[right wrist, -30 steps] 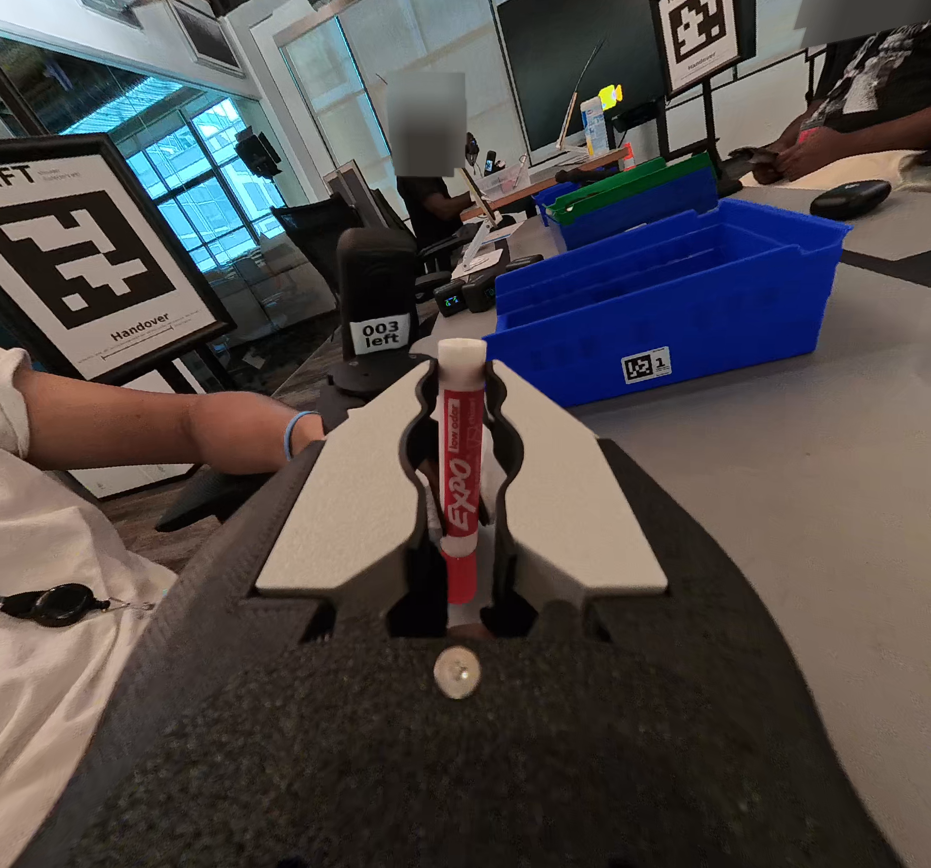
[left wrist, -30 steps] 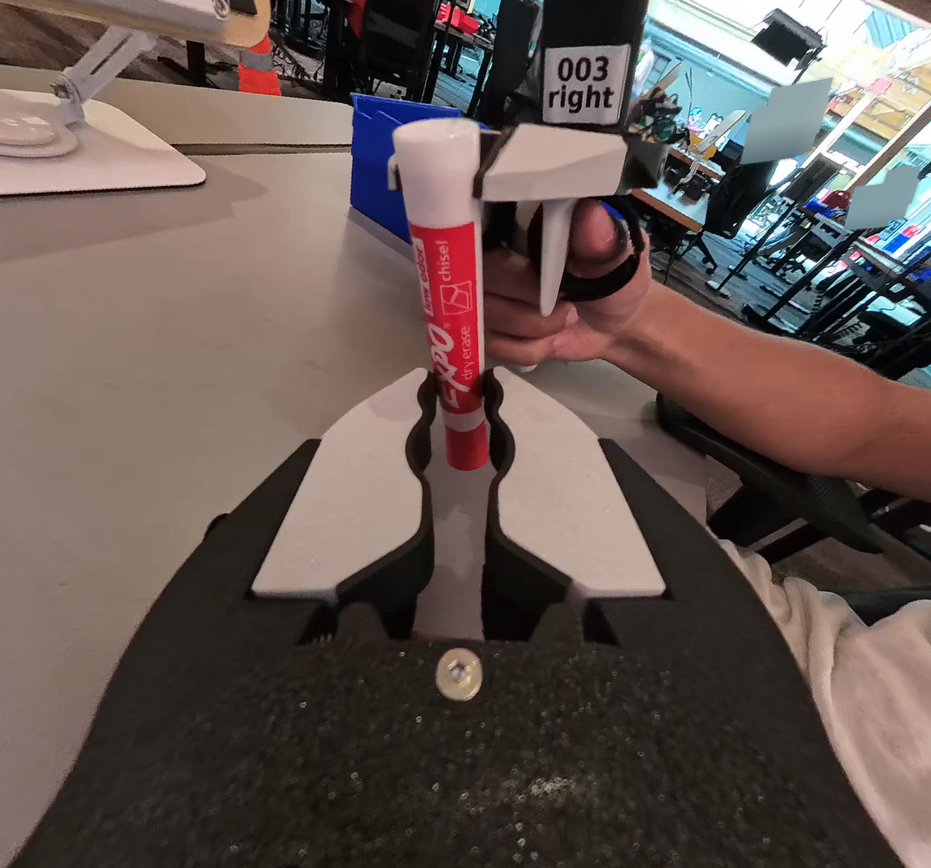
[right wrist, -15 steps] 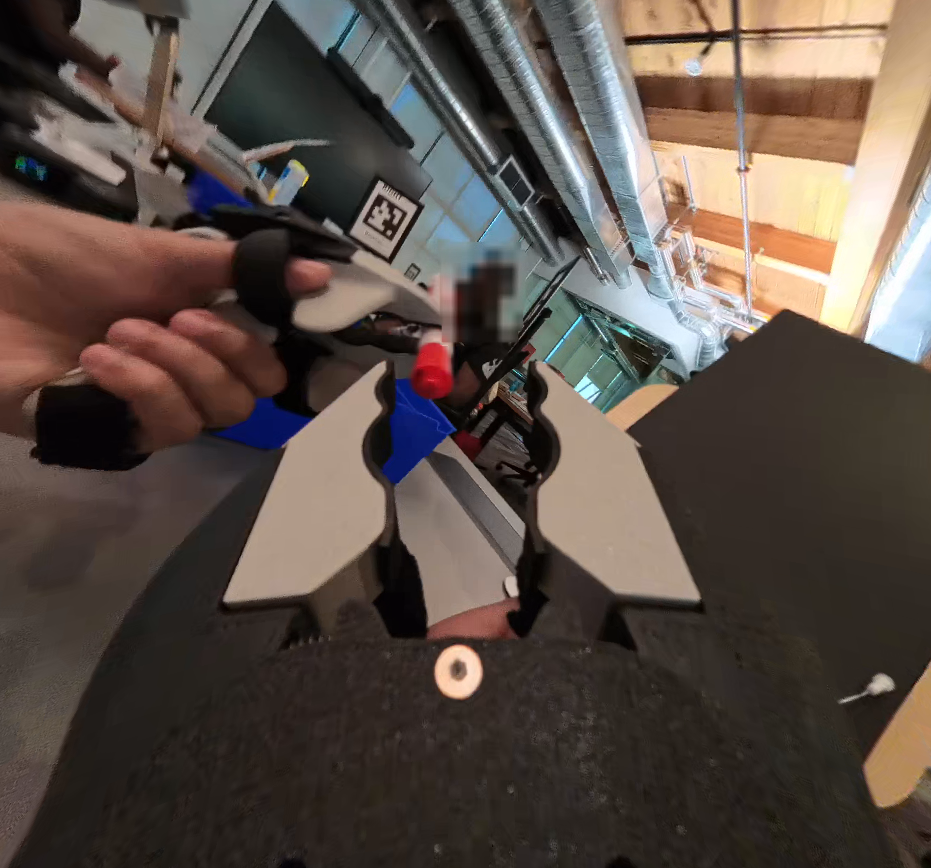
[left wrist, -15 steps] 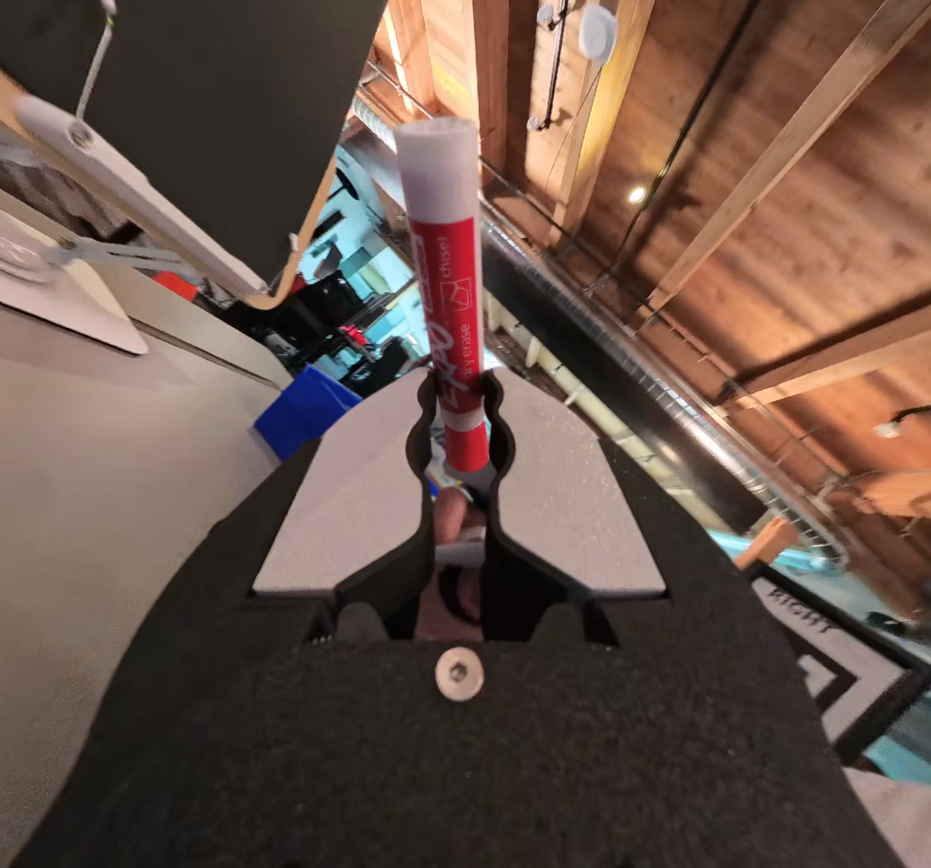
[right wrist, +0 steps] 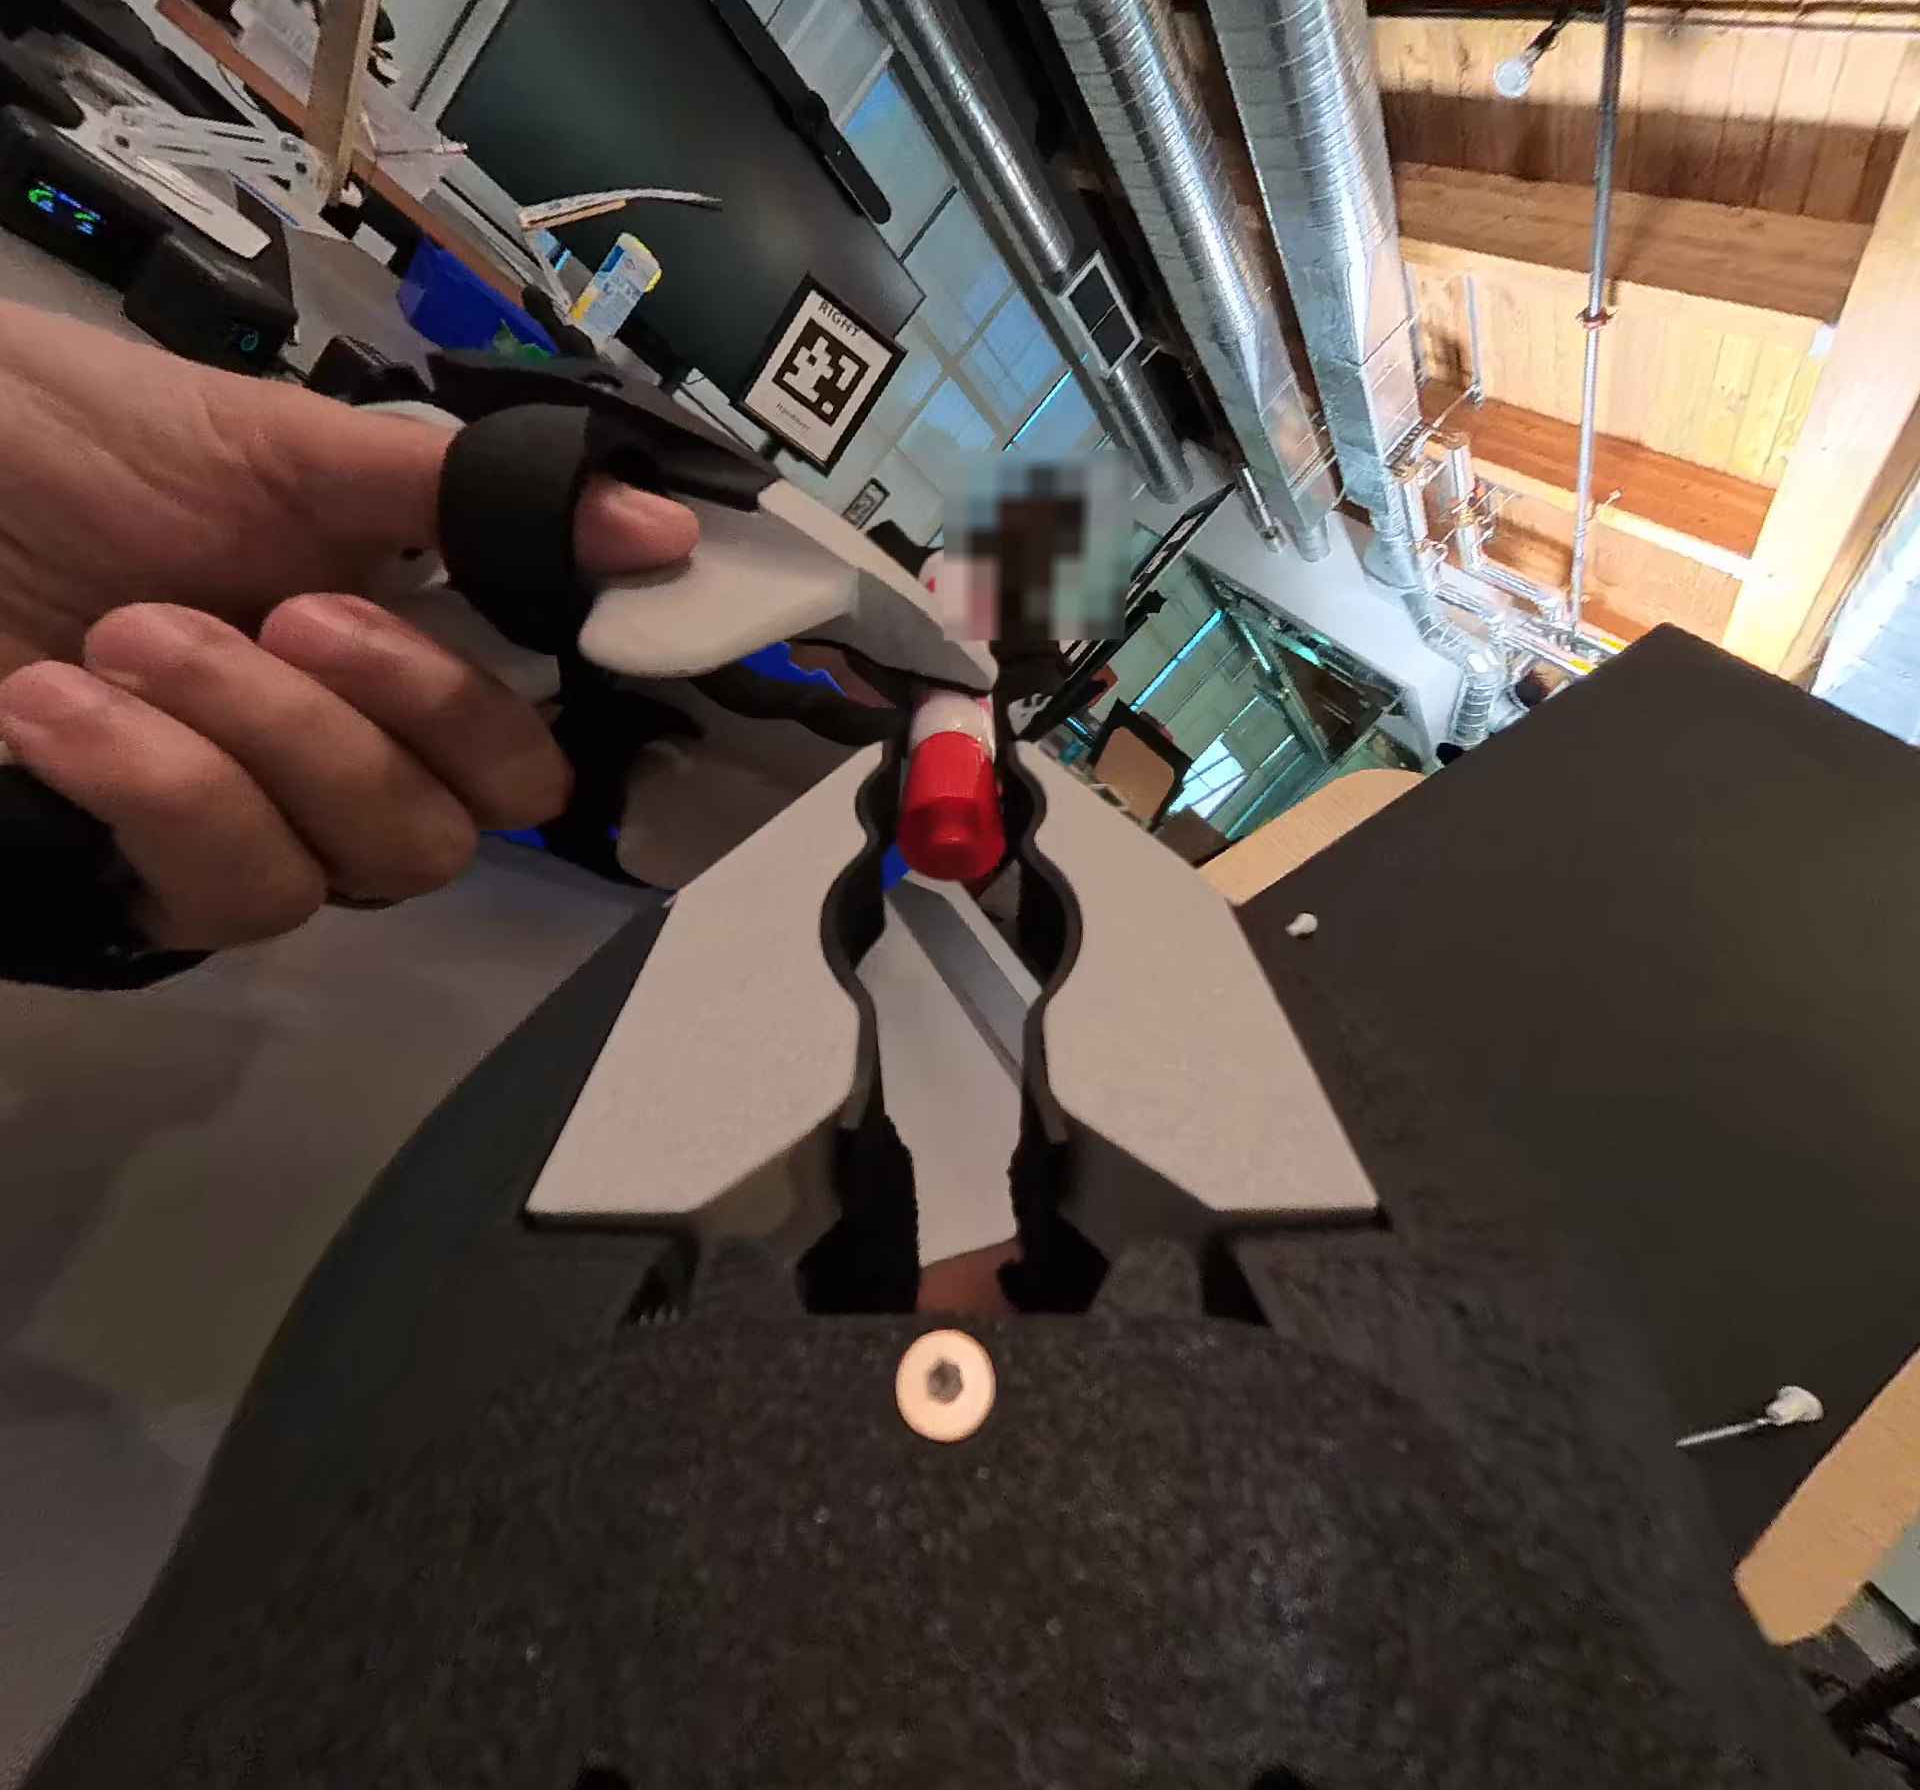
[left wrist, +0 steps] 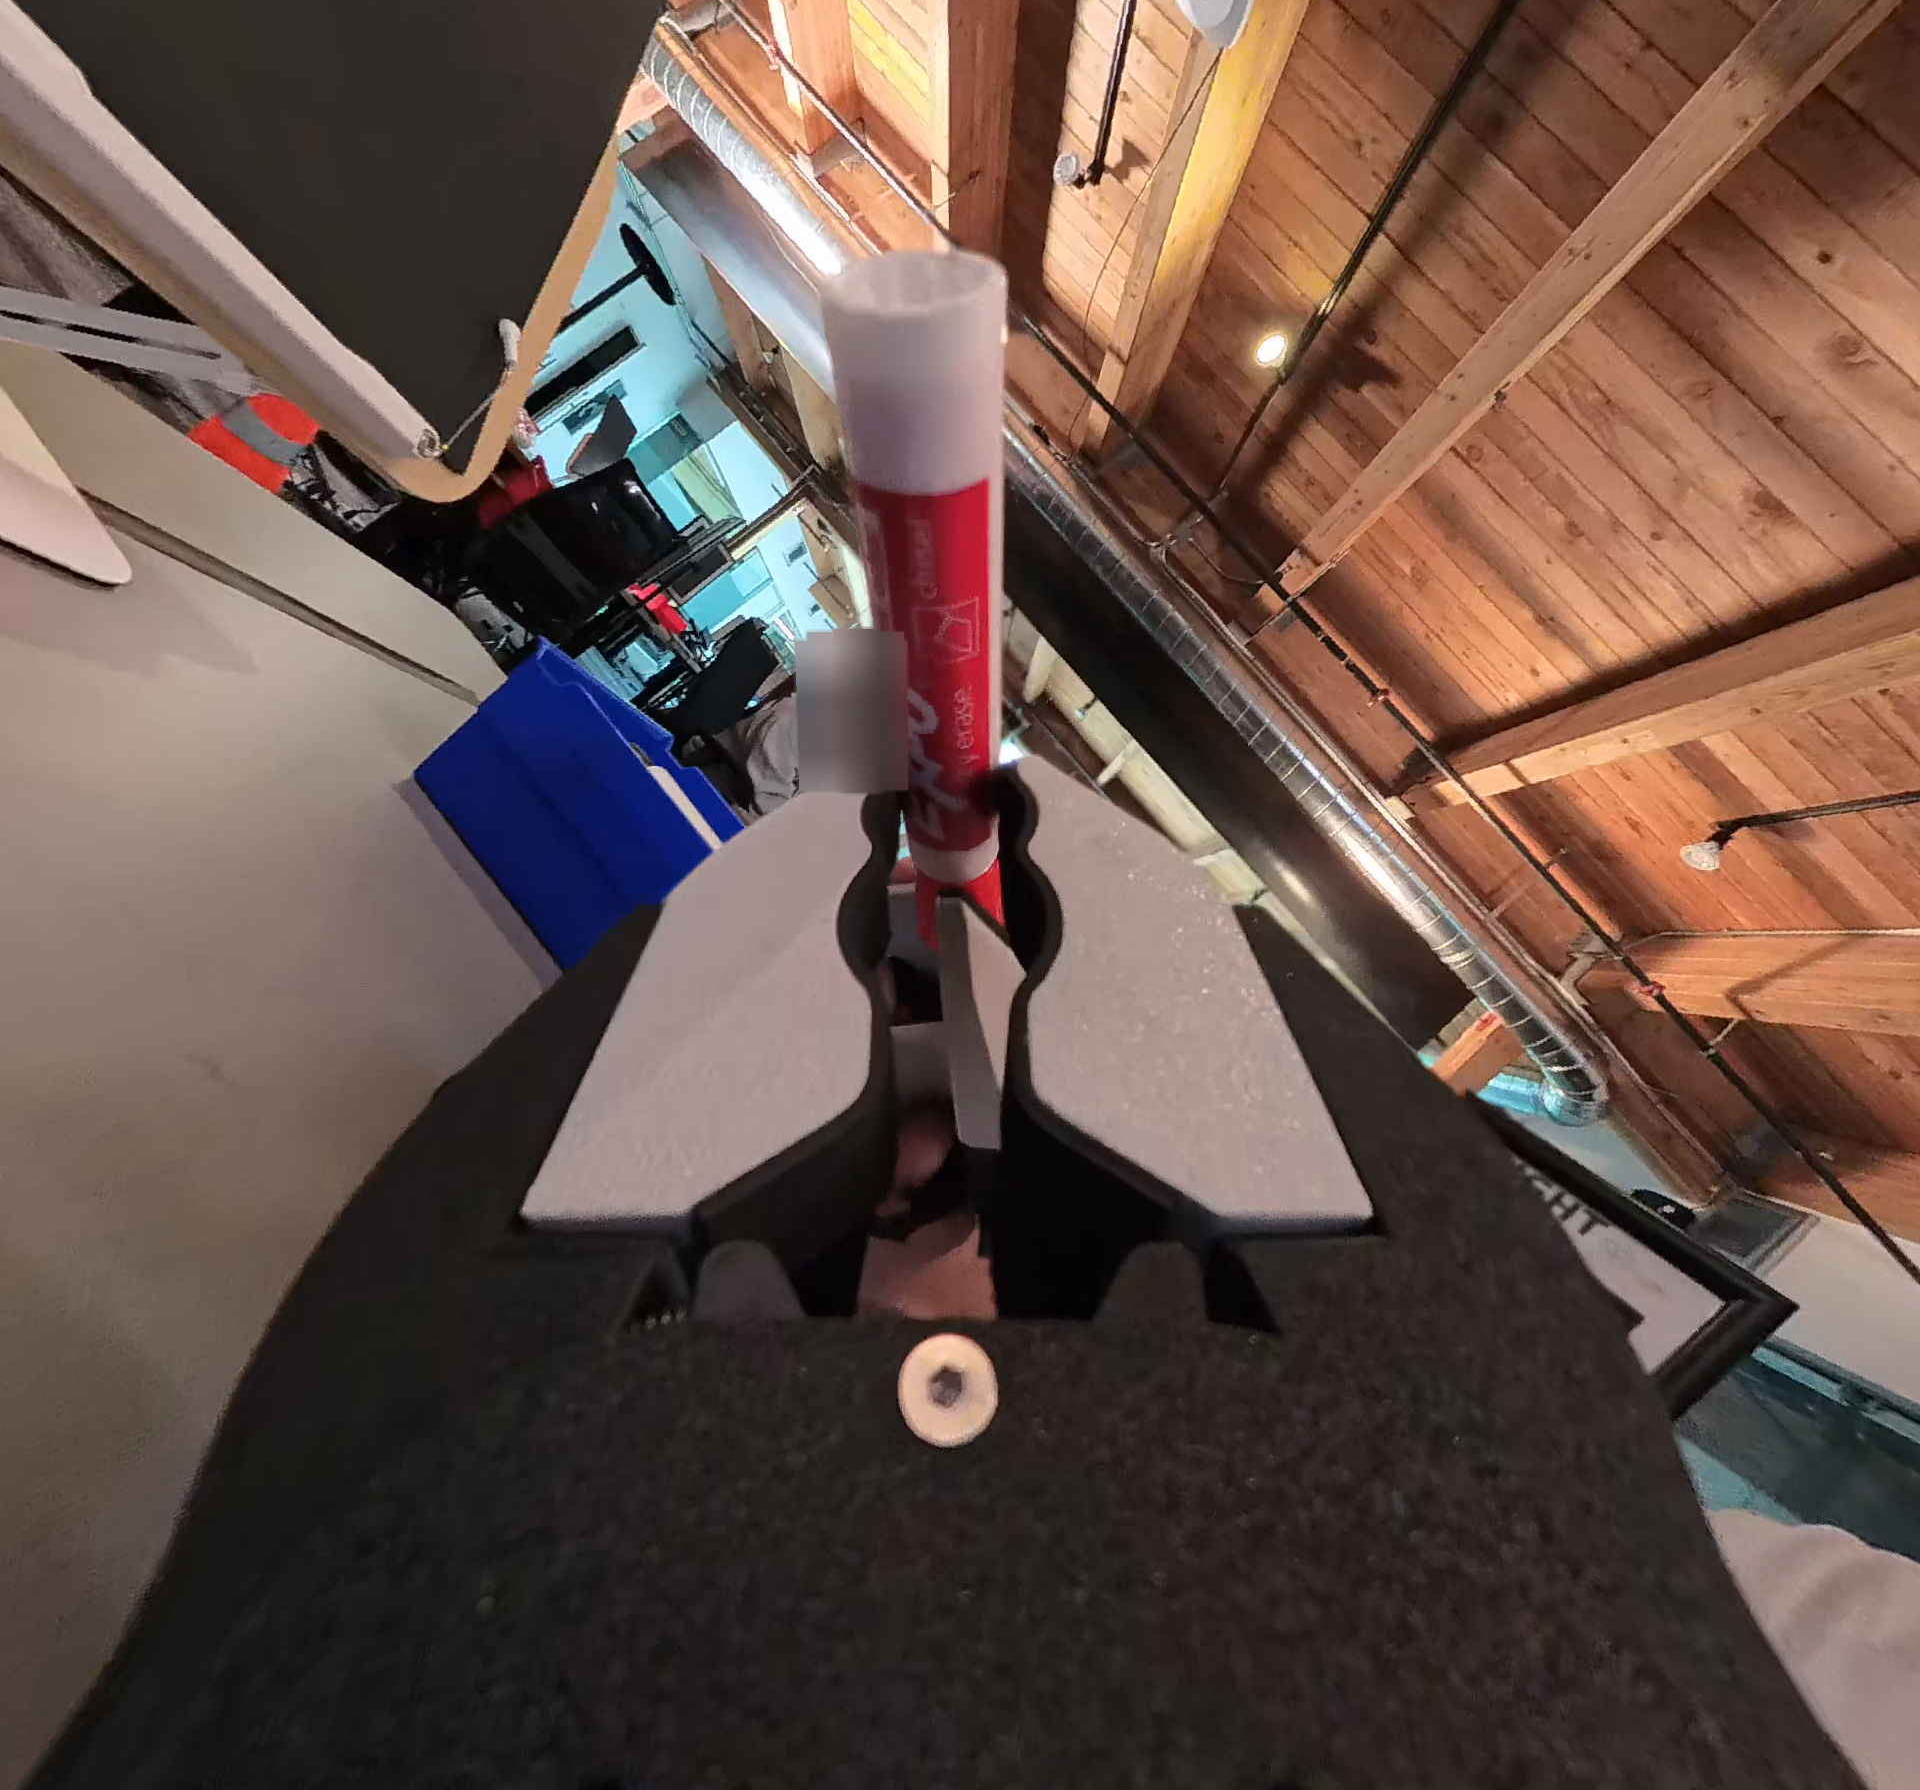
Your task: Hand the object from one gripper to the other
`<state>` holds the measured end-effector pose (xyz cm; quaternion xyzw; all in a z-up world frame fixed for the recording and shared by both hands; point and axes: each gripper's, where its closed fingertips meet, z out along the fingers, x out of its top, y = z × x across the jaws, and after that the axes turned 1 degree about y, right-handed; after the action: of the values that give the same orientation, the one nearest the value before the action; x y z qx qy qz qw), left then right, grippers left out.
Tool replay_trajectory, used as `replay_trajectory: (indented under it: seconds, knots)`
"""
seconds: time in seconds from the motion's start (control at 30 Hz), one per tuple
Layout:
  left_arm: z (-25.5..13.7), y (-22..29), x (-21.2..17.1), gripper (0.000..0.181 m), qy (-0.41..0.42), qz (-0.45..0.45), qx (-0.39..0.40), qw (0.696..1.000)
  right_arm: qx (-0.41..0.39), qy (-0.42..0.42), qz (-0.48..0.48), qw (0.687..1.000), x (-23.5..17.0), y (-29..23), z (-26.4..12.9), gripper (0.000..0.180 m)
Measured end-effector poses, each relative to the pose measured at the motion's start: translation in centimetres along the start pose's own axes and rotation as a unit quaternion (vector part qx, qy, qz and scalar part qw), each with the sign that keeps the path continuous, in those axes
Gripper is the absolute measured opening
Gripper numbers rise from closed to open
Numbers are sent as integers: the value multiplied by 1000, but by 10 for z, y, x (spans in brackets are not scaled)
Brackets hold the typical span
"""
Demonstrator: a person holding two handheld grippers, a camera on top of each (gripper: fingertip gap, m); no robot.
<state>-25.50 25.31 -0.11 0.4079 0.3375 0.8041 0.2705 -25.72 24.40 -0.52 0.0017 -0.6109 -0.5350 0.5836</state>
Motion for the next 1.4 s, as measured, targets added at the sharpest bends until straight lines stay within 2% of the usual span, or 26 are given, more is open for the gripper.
replay_trajectory:
  seconds: [0.17, 0.27, 0.33, 0.4, 0.5, 0.53, 0.6, 0.8, 0.83, 0.9, 0.97, 1.03, 1.1, 1.17, 1.23, 1.3, 1.4]
  knots:
    - [-1, 1, -3, 18, -45, 39, -3, 998, 49, 1, 52, 997, 0, 2, -2, 17]
    - [-8, -5, 4, 34, -92, 135, 34, 986, 74, 1, 115, 991, -1, 15, -7, 18]
    - [-17, -16, 12, 50, -144, 230, 77, 960, 89, 5, 160, 983, -1, 27, -11, 17]
    - [-31, -28, 21, 57, -201, 344, 131, 908, 118, 13, 218, 969, 1, 34, -16, 17]
    - [-48, -40, 21, 72, -286, 507, 178, 794, 159, 2, 301, 940, -5, 38, -19, 17]
    - [-53, -44, 13, 76, -318, 540, 184, 757, 174, -7, 320, 931, -9, 35, -20, 17]
    - [-59, -55, -4, 71, -368, 585, 203, 694, 202, -26, 337, 919, -15, 24, -20, 17]
    - [-51, -70, -23, 72, -396, 678, 247, 568, 265, -88, 331, 902, -14, -11, -14, 18]
    - [-49, -70, -25, 68, -397, 692, 246, 550, 268, -92, 331, 900, -11, -14, -13, 18]
    - [-48, -71, -23, 44, -386, 723, 260, 510, 267, -103, 325, 901, -9, -16, -10, 18]
    - [-48, -71, -22, 21, -377, 742, 266, 486, 261, -113, 313, 906, -9, -13, -9, 18]
    - [-47, -71, -20, 20, -367, 744, 280, 482, 257, -121, 308, 908, -10, -13, -9, 18]
    - [-46, -71, -18, 19, -359, 739, 288, 492, 250, -115, 313, 909, -8, -13, -8, 19]
    - [-44, -70, -21, 20, -351, 722, 278, 527, 257, -90, 329, 904, 0, -13, -10, 19]
    - [-42, -67, -22, 20, -339, 699, 273, 568, 255, -63, 356, 897, 7, -8, -11, 29]
    - [-39, -64, -23, 19, -326, 655, 265, 628, 245, -49, 388, 887, 6, 3, -12, 40]
    - [-27, -40, -28, 19, -273, 538, 185, 776, 232, -50, 474, 848, -12, 15, -15, 51]
